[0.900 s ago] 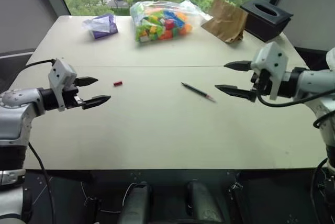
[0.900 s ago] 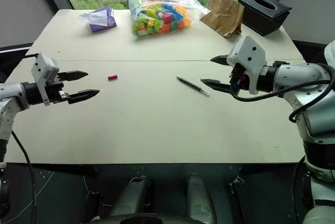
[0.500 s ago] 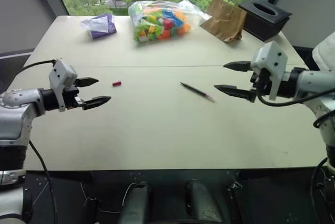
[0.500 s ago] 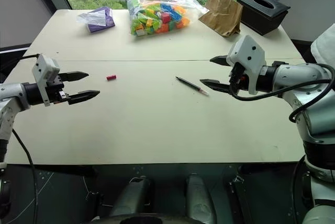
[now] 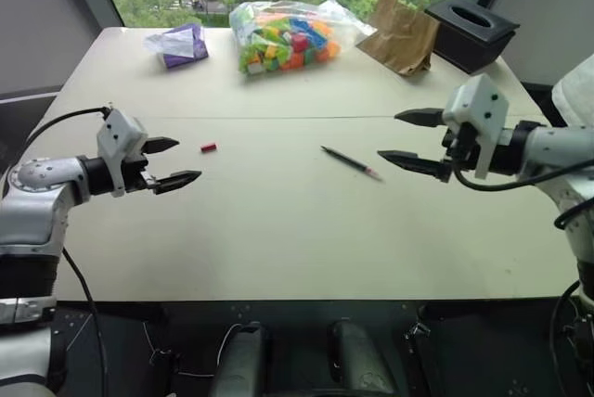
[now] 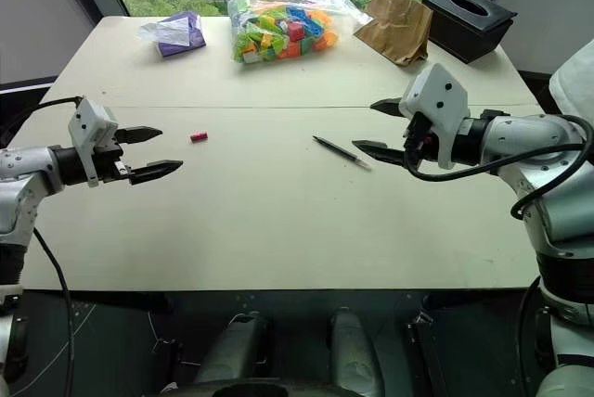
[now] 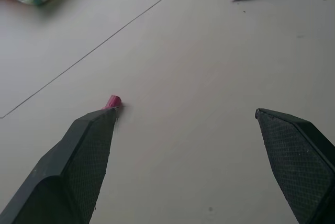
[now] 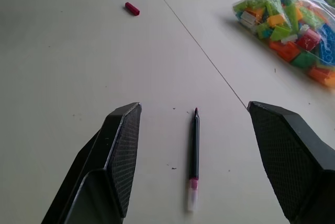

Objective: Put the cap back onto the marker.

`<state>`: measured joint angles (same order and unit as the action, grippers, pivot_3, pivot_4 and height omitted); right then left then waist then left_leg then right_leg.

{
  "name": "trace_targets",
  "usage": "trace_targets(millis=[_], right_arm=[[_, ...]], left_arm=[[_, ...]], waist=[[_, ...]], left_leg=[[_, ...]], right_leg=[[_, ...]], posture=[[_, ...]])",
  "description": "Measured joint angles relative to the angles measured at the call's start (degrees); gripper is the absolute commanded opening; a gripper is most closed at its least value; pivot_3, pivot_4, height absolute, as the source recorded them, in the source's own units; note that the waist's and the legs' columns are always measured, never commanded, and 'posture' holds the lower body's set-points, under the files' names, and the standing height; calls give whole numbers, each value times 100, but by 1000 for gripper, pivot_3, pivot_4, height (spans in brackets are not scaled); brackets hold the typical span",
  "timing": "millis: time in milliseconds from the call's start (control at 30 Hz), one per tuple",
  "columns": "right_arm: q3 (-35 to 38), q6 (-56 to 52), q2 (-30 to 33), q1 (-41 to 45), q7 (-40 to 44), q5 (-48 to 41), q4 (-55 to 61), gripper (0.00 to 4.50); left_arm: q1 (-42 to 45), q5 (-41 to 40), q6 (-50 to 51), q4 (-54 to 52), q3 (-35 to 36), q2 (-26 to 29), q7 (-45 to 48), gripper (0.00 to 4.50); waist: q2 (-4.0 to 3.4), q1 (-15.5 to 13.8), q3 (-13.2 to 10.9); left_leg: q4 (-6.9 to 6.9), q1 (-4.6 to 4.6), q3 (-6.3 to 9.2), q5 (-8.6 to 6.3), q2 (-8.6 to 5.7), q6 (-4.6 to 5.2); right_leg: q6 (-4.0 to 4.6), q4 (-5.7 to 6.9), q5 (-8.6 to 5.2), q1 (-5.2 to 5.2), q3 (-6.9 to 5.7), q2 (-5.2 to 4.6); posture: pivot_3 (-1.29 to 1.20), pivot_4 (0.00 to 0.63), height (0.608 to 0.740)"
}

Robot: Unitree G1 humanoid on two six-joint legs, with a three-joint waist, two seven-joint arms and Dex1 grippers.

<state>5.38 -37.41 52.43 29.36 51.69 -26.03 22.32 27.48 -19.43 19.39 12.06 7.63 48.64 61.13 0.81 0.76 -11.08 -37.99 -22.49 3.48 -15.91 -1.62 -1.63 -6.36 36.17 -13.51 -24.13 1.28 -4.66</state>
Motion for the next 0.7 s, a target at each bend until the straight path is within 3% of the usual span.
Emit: trace_targets(millis=[167,500,700], right_arm=[[4,-63,-38,-96,-117,-15,126,3339],[76,-241,-214,-509,-556,-127,569,3339],[281,-382,-267,-855,-901,-179,917,3339]], left_arm=[[332,305,-405,704,-33,-343,-344,4437],[1770,1335,-1906,3997,-572,-1188,-1079,4437],[2463,1547,-2528,5312,-572,-1595,-1544,4437]], waist=[[1,-8,0],[8,-17,0],[9,-14,0]], left_leg=[[-1,0,-1,0,-2,0],[-4,-8,1,0,-36,0],[-6,-11,4,0,-38,0]], right_leg=[[-1,2,0,0,-1,0],[-9,5,5,-1,-2,-6],[-12,5,7,-3,-2,-6]], posture=[[0,150,740],[0,150,740],[0,150,740]])
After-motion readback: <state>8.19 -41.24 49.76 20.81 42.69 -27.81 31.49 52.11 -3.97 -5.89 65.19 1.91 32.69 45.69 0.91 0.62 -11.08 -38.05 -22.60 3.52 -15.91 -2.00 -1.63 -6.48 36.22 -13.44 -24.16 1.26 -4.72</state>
